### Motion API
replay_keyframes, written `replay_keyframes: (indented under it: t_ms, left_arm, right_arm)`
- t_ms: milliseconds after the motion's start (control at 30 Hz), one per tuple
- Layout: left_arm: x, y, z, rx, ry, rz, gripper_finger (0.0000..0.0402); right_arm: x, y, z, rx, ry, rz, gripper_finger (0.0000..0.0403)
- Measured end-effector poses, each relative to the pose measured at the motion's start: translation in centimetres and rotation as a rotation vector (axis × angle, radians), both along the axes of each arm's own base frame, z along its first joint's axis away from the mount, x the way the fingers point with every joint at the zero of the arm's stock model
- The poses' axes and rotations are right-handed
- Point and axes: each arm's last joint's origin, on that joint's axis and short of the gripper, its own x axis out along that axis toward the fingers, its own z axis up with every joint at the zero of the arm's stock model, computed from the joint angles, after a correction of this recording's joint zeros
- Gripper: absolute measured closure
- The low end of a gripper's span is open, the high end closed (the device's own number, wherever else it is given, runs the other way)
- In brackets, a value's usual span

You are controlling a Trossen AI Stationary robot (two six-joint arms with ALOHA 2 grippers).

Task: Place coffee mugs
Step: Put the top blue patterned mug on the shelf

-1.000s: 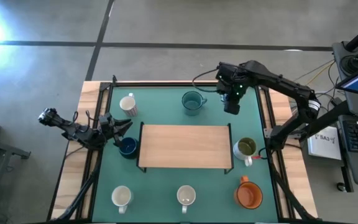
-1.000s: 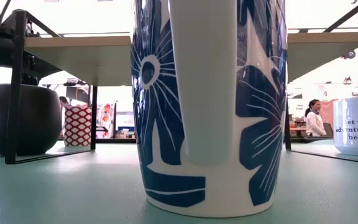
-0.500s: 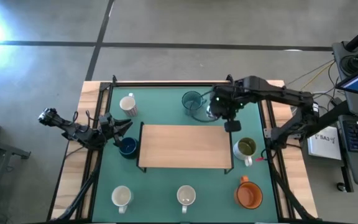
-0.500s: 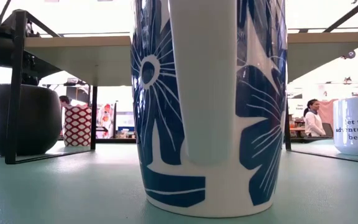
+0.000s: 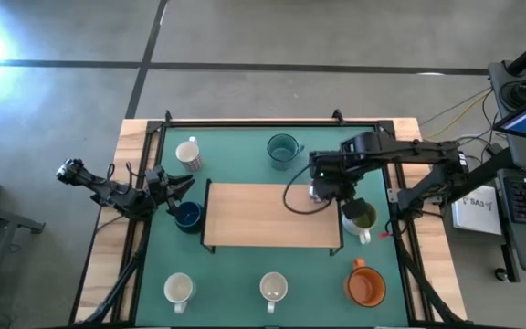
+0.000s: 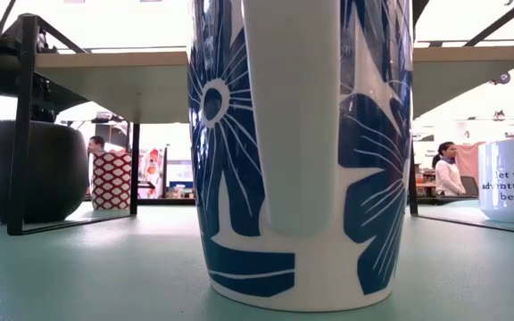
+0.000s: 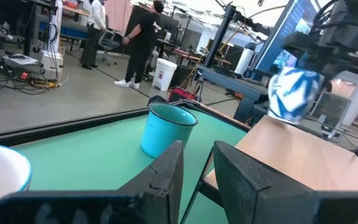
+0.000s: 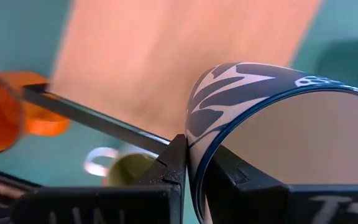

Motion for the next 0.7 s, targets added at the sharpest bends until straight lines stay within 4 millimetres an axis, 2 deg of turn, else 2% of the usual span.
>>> replay_keyframes:
  t_ms: [300,700]
  left_arm:
    - [0.0,0.0,0.0,0.0,0.0,0.0,0.0329]
    - [0.0,0.0,0.0,0.0,0.0,0.0,0.0329]
  right_arm:
    - [0.6,0.01,-0.56,-0.09,0.018,-0.018,0.0375]
    - [0.69,0.17,-0.68,-0.032,0.029,-0.015,0.0375]
